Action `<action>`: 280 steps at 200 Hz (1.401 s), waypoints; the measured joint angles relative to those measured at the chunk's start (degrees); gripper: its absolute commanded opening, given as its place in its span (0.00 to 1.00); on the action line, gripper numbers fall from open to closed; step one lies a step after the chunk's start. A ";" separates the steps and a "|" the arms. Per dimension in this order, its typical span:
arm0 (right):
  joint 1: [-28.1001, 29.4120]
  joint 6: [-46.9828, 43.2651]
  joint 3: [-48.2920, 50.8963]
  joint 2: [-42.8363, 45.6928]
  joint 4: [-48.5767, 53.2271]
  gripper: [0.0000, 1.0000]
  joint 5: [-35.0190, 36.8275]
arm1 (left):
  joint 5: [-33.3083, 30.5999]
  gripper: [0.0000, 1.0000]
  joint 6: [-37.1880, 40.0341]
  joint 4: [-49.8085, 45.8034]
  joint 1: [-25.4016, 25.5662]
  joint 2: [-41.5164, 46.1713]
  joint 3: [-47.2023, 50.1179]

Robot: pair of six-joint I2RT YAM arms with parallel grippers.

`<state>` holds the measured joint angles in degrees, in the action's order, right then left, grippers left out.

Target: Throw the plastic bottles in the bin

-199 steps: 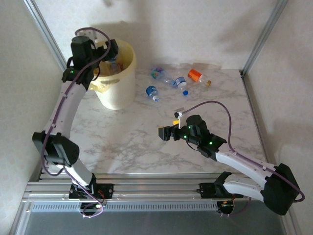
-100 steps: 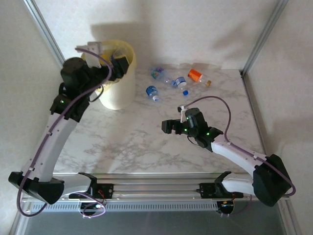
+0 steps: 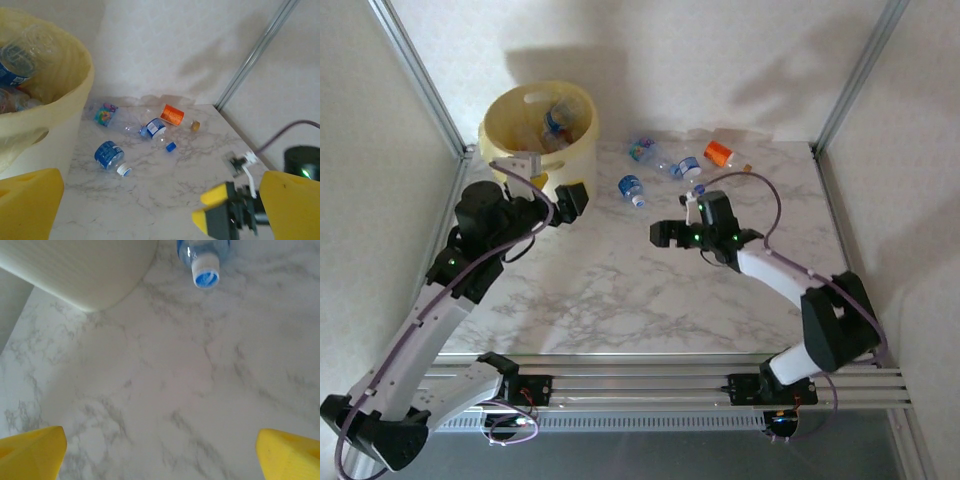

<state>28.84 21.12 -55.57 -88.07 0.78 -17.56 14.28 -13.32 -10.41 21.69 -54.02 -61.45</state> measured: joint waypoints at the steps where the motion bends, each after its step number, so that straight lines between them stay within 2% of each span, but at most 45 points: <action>1: -0.04 -0.07 -0.26 -0.26 0.02 0.96 -0.17 | 0.02 1.00 -0.02 0.04 0.02 0.13 0.11; 59: -2.91 -1.25 -22.25 -20.85 1.75 0.90 -4.70 | 2.08 1.00 -2.43 2.49 0.02 6.34 6.95; 129: -4.13 -0.59 -36.50 -36.92 4.28 0.88 -6.97 | 2.47 1.00 -3.63 1.95 0.15 10.67 9.86; 174: -4.24 0.52 -43.78 -43.54 4.83 0.85 -8.61 | 2.47 1.00 -4.57 1.51 0.24 11.23 10.43; 249: -4.22 2.69 -46.99 -47.60 4.63 0.83 -10.10 | 2.25 1.00 -4.96 0.24 0.24 11.61 10.95; 280: -4.20 3.30 -48.61 -49.16 4.55 0.78 -10.82 | 2.23 1.00 -4.96 0.22 0.24 11.56 10.95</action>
<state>24.64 24.43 -104.18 -137.23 5.32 -28.38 16.51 -18.28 -10.20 21.93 -42.46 -50.50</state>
